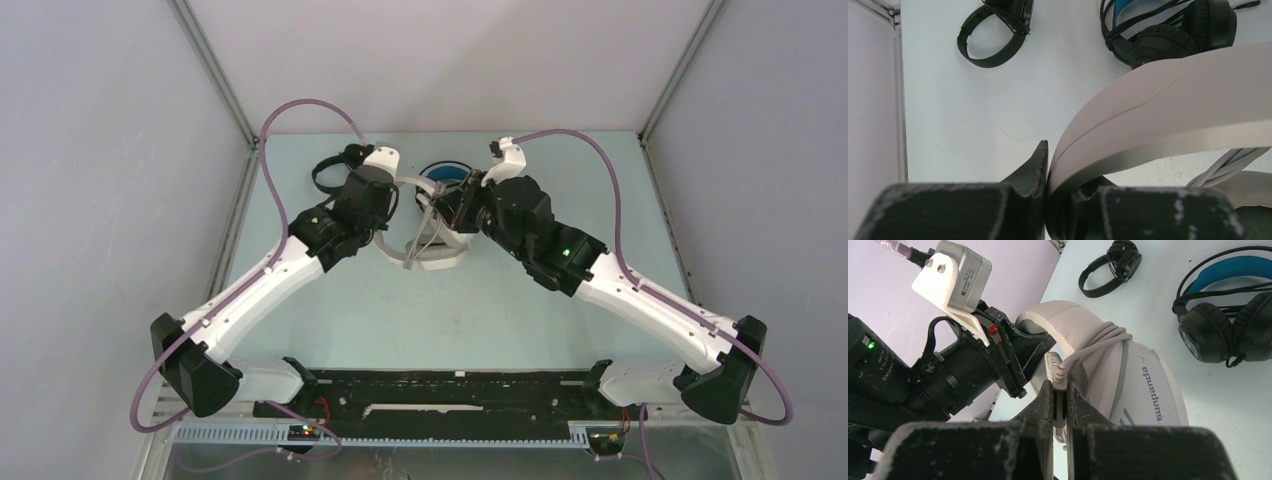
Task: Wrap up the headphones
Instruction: Wrap the headphones cable around the headphones.
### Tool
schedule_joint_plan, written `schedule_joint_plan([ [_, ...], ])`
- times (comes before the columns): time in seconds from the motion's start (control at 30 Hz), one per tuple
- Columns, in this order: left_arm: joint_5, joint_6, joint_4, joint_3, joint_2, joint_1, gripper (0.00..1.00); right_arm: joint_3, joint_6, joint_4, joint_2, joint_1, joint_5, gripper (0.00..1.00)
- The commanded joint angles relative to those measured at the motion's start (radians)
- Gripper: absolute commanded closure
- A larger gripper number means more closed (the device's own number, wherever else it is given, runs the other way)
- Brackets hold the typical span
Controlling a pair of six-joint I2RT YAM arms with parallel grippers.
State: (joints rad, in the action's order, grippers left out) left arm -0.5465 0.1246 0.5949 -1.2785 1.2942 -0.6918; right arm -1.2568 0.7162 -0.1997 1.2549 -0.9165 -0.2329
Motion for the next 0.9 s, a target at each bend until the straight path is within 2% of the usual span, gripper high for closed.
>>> schedule_joint_plan([
  [0.0, -0.069, 0.122, -0.026, -0.077, 0.005, 0.050, 1.00, -0.022, 0.033, 0.033, -0.008, -0.020, 0.055, 0.93],
  [0.23, -0.139, 0.110, -0.028, -0.074, 0.051, 0.057, 1.00, 0.013, 0.208, 0.074, 0.023, 0.053, 0.274, 0.95],
  [0.4, -0.174, 0.106, -0.044, -0.064, 0.086, 0.065, 1.00, 0.013, 0.259, 0.063, 0.041, 0.089, 0.369, 0.96],
  [0.63, -0.173, 0.151, -0.037, -0.081, 0.097, 0.083, 1.00, 0.011, 0.267, 0.020, 0.074, 0.095, 0.410, 0.89],
  [0.87, -0.160, 0.142, -0.114, -0.065, 0.073, 0.085, 1.00, 0.011, 0.285, 0.057, 0.097, 0.105, 0.441, 0.88],
])
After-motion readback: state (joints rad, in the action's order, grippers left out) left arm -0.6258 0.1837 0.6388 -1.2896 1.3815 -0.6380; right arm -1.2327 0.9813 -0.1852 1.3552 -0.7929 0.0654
